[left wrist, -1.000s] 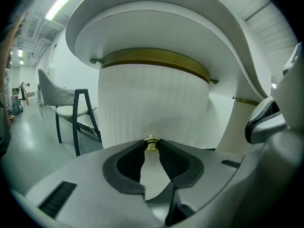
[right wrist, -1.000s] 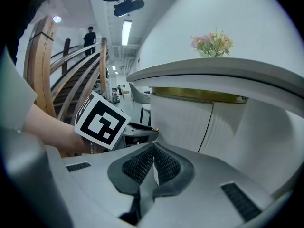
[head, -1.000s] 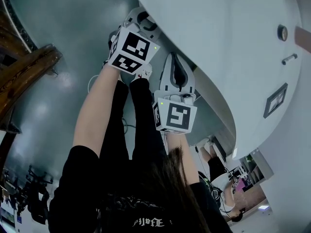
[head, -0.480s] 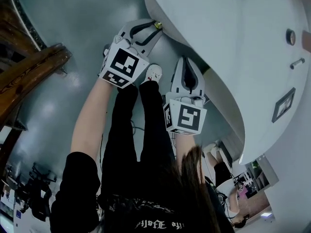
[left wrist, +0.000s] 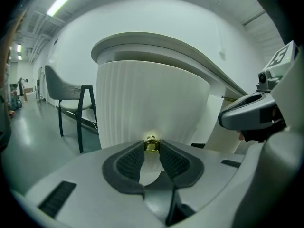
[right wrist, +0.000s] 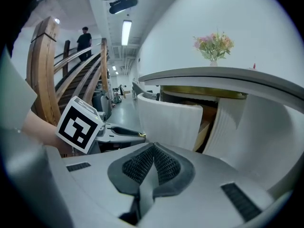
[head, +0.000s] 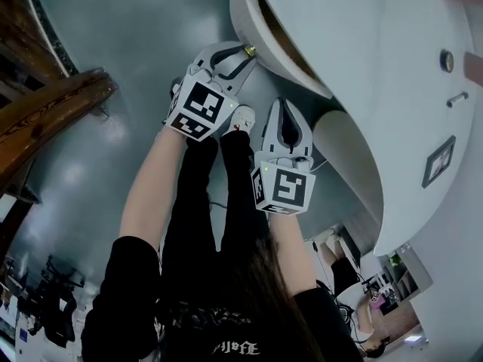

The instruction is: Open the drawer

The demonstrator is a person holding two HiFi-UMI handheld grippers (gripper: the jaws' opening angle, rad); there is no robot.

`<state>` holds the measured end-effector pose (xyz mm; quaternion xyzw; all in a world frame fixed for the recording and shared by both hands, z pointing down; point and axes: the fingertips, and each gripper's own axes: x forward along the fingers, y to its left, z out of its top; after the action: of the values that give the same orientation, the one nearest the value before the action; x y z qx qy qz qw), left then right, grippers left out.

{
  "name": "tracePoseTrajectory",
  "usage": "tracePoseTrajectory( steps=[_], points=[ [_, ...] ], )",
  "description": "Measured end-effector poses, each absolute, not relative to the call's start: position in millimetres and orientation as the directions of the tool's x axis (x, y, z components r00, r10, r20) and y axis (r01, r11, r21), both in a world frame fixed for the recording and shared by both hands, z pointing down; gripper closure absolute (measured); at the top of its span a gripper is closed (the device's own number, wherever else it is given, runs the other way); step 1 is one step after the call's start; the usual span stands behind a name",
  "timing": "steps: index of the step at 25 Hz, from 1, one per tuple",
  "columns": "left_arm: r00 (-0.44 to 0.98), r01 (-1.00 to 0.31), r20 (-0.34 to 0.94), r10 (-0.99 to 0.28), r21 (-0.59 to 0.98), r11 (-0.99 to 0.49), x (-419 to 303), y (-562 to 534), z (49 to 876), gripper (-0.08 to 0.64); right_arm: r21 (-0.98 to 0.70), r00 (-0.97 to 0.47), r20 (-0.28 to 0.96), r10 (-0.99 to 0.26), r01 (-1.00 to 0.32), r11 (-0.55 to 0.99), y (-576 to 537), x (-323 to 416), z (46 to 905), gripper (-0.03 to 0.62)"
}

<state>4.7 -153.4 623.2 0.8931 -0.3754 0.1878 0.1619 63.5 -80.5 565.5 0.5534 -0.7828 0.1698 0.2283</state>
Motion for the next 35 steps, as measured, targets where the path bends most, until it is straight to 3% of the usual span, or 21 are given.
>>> tracePoseTrajectory(
  steps=[35],
  points=[
    [0.577, -0.731, 0.658, -0.484, 0.152, -0.665, -25.3, -108.7, 620.2, 0.446, -0.087, -0.406, 0.591, -0.697, -0.891, 0.446, -45.8, 18.3, 515.6, 0.568]
  ],
)
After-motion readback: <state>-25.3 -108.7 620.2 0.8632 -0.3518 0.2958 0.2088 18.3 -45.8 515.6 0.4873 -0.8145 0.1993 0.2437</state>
